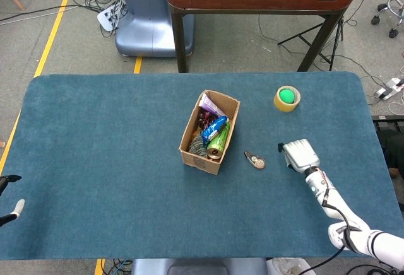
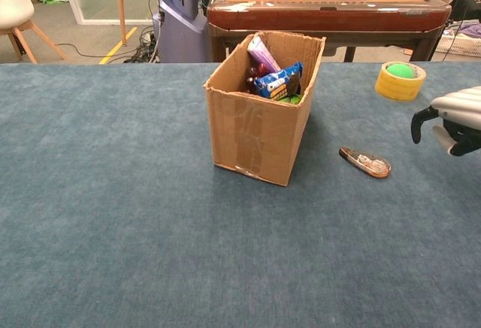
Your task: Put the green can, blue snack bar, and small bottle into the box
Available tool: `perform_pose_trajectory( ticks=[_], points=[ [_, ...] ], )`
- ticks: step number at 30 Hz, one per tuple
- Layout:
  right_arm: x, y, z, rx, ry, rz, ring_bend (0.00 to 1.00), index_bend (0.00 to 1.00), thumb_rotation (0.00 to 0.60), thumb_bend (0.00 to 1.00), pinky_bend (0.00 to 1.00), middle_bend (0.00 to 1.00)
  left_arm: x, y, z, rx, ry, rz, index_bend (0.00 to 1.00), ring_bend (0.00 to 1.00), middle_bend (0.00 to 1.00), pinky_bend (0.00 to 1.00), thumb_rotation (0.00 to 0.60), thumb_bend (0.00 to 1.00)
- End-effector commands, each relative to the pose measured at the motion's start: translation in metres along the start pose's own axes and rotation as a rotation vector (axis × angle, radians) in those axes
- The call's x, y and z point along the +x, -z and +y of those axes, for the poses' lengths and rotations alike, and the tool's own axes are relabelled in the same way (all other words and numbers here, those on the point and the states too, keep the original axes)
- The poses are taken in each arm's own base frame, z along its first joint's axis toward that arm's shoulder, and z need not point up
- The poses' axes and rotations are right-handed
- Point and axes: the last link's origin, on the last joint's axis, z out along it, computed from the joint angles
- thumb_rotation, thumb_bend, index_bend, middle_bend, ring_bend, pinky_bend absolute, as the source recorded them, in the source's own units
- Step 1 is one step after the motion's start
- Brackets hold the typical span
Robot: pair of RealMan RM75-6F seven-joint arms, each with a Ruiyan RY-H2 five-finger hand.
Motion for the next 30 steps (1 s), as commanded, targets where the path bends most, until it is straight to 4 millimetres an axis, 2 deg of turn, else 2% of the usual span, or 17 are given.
perform_pose_trajectory(
  ticks=[1,11,30],
  points=[
    [-0.002,-0.006,-0.005,0.007,-0.018,-0.016,1.00,0.34,0.600,1.00,1.00,1.00,0.000,0.000,0.000,0.001,0.002,0.001,0.29,0.27,0.32,0.45,0.600,0.31],
    [-0.004,-0.016,-0.024,0.059,-0.047,-0.020,1.00,0.33,0.600,1.00,1.00,1.00,0.002,0.001,-0.001,0.004,0.008,0.005,0.29,0.27,0.32,0.45,0.600,0.31],
    [-0.011,-0.008,-0.040,0.140,-0.060,-0.025,1.00,0.33,0.600,1.00,1.00,1.00,0.004,0.001,-0.002,0.006,0.013,0.012,0.29,0.27,0.32,0.45,0.600,0.31]
  ],
)
